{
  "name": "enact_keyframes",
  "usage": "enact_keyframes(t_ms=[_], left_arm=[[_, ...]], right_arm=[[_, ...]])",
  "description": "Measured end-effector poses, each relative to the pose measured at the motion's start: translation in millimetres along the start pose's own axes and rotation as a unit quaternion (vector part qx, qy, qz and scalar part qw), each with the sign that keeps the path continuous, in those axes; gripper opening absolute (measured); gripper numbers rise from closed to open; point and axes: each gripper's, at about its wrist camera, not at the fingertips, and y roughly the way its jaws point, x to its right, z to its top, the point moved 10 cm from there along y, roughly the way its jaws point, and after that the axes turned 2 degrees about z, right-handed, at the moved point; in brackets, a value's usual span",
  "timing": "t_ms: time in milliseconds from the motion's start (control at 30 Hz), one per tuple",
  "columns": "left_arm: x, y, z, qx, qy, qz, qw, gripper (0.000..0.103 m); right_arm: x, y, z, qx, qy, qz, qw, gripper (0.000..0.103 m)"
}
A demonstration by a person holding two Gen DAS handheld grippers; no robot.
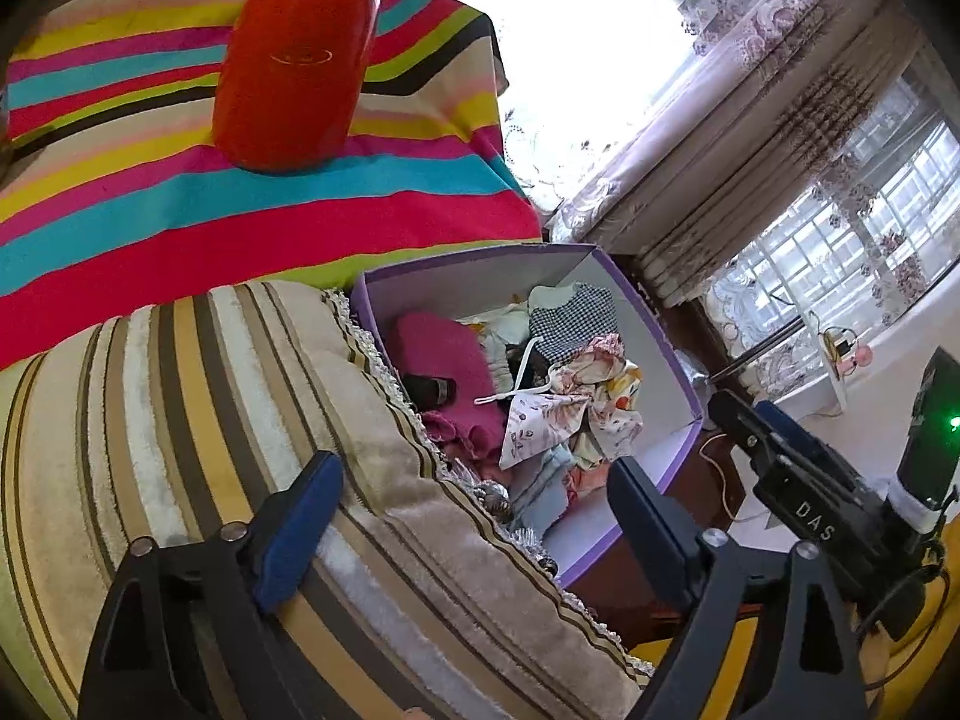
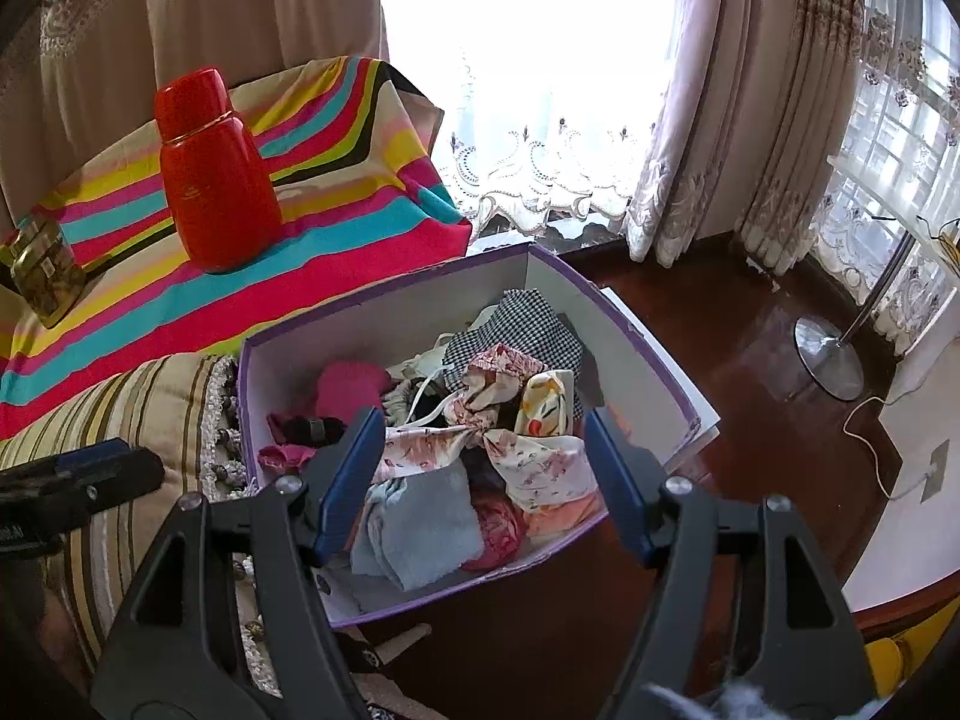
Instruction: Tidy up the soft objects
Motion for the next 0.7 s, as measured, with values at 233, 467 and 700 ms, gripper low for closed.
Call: enact_keyframes(t_ms=[233,467,700], left_arm=[[4.6,3.7,-0.7,-0.003,0.000,0.006,1.0000,0.101],[4.5,4.1,-2.3,-0.004,0.004,0.009,0.9999,0.101],[5.5,4.8,-1.8,-0.005,0.006,0.009,0.9999,0.102]], right_arm=[[-1.8,2.1,-2.2,-0.005,-0.001,0.003,1.000,0.072],[-1.0,2.2,-1.7,-0.006,0.001,0.004,1.000,0.072],[-2.0,3.0,-2.6,-0.009,-0.001,0.007,1.000,0.072]])
